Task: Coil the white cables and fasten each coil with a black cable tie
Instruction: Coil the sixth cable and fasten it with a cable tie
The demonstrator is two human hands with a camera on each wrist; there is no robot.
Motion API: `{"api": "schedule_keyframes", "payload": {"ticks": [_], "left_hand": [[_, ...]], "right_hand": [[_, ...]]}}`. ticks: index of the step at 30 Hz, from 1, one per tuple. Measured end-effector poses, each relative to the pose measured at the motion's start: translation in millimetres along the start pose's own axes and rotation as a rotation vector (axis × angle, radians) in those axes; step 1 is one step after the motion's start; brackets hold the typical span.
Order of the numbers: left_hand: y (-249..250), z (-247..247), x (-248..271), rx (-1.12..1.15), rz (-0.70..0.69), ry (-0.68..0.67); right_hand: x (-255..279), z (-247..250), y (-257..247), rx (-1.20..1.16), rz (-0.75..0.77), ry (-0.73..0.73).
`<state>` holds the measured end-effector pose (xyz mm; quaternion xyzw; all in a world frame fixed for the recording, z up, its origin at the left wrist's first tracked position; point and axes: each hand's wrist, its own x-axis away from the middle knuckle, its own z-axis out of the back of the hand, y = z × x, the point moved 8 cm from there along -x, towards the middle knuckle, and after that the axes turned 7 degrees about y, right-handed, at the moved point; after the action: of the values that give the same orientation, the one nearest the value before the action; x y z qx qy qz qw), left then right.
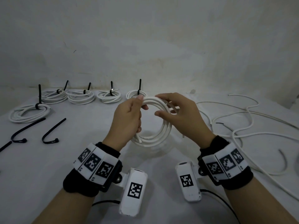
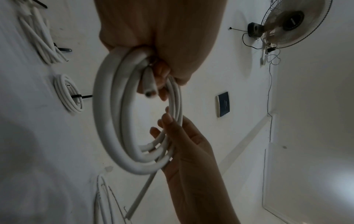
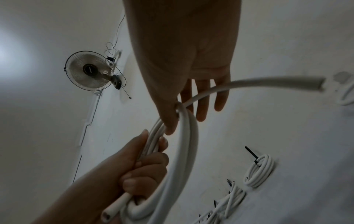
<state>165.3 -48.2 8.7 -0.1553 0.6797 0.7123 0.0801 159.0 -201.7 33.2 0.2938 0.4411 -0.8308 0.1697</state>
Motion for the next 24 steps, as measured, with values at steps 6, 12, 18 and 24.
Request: {"api": "schedule_keyframes", "payload": {"ticks": [6,12,18,24], "left_hand": [[-2,12,-4,0.096,0.0,0.127],[-4,21,-7,0.19,0.015,0.206],[-3,18,-6,0.204,0.011,0.191],[-2,17,-6,0.213,0.016,0.174]], "right_hand": [[0,1,0,0.087,-0.028,-0.069],[2,0,5,0.034,-0.084,-0.186],[0,-3,14,-0.048,-0.118,-0.112],[7,-9,15,-0.466,-0.32,-0.099]]}}
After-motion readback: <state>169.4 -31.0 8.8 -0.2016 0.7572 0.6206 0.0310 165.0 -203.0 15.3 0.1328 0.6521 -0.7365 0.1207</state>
